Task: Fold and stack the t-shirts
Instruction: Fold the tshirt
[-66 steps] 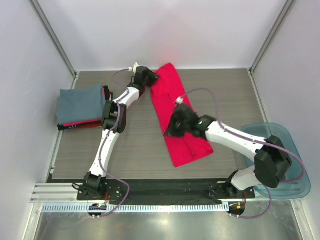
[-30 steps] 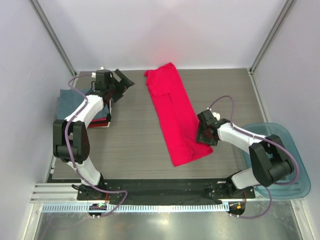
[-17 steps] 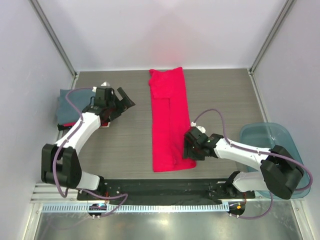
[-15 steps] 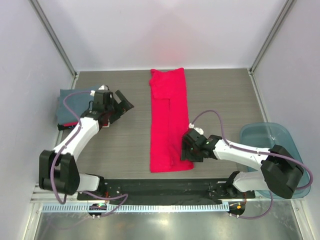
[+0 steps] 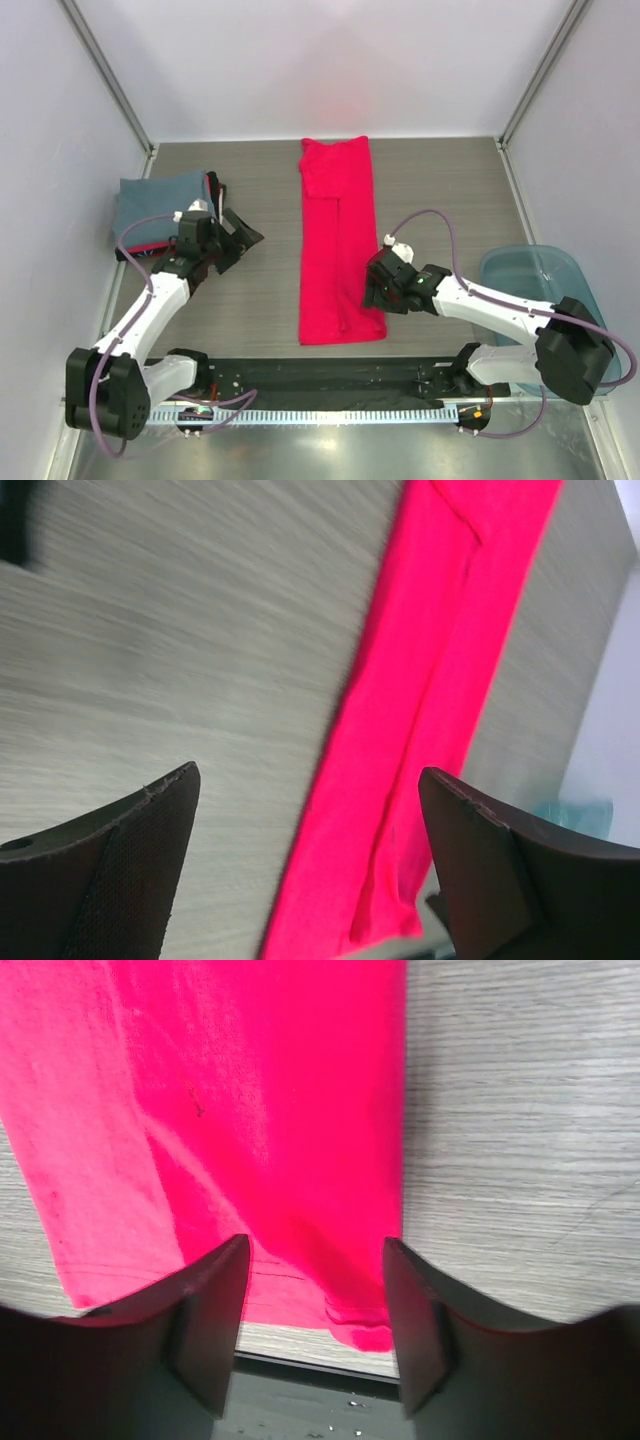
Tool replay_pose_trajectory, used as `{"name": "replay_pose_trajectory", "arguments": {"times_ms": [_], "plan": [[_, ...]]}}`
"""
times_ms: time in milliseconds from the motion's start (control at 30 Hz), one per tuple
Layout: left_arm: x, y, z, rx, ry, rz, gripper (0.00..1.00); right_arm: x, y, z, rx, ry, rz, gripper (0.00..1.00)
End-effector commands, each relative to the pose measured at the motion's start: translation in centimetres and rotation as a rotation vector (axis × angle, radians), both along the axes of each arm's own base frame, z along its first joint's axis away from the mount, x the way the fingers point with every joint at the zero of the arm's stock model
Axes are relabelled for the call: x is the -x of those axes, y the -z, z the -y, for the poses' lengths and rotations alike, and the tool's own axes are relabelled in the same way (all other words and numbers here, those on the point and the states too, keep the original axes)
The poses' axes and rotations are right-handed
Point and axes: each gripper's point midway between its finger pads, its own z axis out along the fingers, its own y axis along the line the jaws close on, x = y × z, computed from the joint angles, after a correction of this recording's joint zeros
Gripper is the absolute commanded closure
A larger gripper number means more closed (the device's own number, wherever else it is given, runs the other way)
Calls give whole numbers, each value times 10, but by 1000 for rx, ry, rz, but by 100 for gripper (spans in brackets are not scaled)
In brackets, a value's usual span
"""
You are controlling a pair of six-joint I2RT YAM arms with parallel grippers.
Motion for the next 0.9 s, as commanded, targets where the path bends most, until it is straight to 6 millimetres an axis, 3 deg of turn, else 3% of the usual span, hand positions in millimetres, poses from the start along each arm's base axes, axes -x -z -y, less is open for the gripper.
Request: {"name": "replay_pose_trajectory", "arguments": {"times_ms": [0, 33, 133, 333, 600, 867], "plan": [[24, -12, 40, 64, 184, 35, 10, -3, -13, 3, -19, 17, 39, 42], [39, -9, 56, 59, 241, 33, 12, 0, -12, 5, -19, 20, 34, 43], [73, 8, 78, 46, 308, -24, 13, 9, -11, 12, -23, 21, 20, 49], [120, 22, 113, 49, 435, -68, 17, 32, -6, 6, -95, -51, -41, 69], [135, 5, 172, -4, 586, -43, 37, 37, 1, 4, -101, -71, -62, 79], [150, 38, 218, -69, 684, -153, 52, 52, 11, -8, -137, -113, -131, 81]]}}
